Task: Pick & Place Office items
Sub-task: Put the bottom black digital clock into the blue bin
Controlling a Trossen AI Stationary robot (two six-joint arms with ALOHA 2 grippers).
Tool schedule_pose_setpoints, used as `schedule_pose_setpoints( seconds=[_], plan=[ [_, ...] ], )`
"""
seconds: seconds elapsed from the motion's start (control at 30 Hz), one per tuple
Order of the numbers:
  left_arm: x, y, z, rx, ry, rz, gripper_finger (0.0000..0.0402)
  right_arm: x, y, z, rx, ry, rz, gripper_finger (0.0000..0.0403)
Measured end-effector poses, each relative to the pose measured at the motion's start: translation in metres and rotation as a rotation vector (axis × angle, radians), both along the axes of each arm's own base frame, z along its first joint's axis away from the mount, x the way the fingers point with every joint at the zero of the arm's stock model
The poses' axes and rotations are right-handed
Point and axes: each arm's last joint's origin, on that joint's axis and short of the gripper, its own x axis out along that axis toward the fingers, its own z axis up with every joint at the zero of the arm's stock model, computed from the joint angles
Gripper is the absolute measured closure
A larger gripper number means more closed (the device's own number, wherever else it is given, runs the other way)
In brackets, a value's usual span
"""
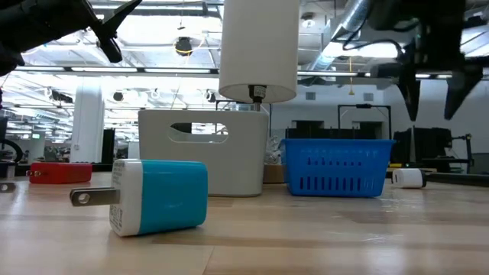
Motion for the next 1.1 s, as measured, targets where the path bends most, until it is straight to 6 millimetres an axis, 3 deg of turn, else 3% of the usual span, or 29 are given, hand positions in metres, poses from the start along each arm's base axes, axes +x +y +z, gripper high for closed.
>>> schedule_pose_setpoints(
  seconds=[0.1,0.27,0.5,0.7,1.1],
  plan=[
    [0.000,0.000,0.000,0.001,0.000,0.001,0.0225,-0.011,-0.012,-0.011,0.015,-0.111,-0.027,0.0168],
    [0.000,0.000,0.000,0.000,0.000,0.001,0.0225,-0.019,-0.032,-0.024,0.021,-0.151,-0.020,0.0168],
    [0.000,0.000,0.000,-0.004,-0.001,-0.001,0.0225,-0.013,-0.062,-0.041,0.044,-0.049,0.018,0.0168],
    [0.000,0.000,0.001,-0.007,-0.009,-0.002,0.0225,-0.006,-0.088,-0.052,0.073,-0.064,-0.003,0.0168],
    [-0.001,0.000,0.001,-0.004,-0.013,-0.003,0.0225,-0.012,-0.108,-0.060,0.195,-0.087,-0.046,0.0168]
  ],
)
